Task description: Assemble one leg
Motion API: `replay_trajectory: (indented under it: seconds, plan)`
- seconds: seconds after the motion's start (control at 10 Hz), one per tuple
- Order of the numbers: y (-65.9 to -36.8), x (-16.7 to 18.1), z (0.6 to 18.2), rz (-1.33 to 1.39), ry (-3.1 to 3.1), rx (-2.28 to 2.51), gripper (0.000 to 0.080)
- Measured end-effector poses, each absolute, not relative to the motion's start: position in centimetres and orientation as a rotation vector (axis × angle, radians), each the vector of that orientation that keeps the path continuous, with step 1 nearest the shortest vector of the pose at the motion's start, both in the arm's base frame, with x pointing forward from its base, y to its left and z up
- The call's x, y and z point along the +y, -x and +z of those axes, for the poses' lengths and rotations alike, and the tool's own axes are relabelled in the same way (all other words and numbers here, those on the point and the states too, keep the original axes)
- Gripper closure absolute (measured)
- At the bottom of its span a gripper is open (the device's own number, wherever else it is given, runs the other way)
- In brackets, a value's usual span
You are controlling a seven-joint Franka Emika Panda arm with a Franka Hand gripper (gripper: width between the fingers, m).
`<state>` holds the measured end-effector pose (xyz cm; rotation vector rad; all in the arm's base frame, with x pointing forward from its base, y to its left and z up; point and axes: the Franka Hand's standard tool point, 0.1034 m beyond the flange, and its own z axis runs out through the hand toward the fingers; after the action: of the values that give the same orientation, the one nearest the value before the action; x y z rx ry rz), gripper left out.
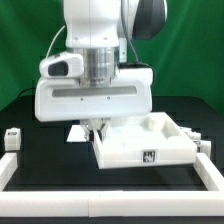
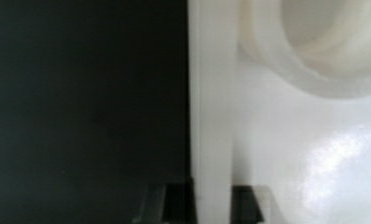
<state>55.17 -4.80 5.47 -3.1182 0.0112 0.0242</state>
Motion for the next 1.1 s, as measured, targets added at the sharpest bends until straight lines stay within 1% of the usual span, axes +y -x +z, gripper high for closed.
replay_trajectory:
  seconds: [0.1, 0.2, 0.6, 0.7, 0.9, 1.1]
  plan:
    - [-55.0, -3.9, 4.7, 0.019, 3.119, 0.023, 0.0754]
    - [-55.1, -4.0, 4.9, 0.019, 3.117, -0.025, 0.0754]
    - [-54.9, -3.9, 4.6, 0.027, 3.111, -0.018, 0.0754]
    - [-55.0, -3.6, 3.9, 0.039, 3.109, -0.004, 0.0754]
    - [-56.6, -2.9, 2.3, 0.038, 3.094, 0.022, 0.0754]
    - [-57.2, -2.1, 1.1, 0.008, 3.090, 0.050, 0.0754]
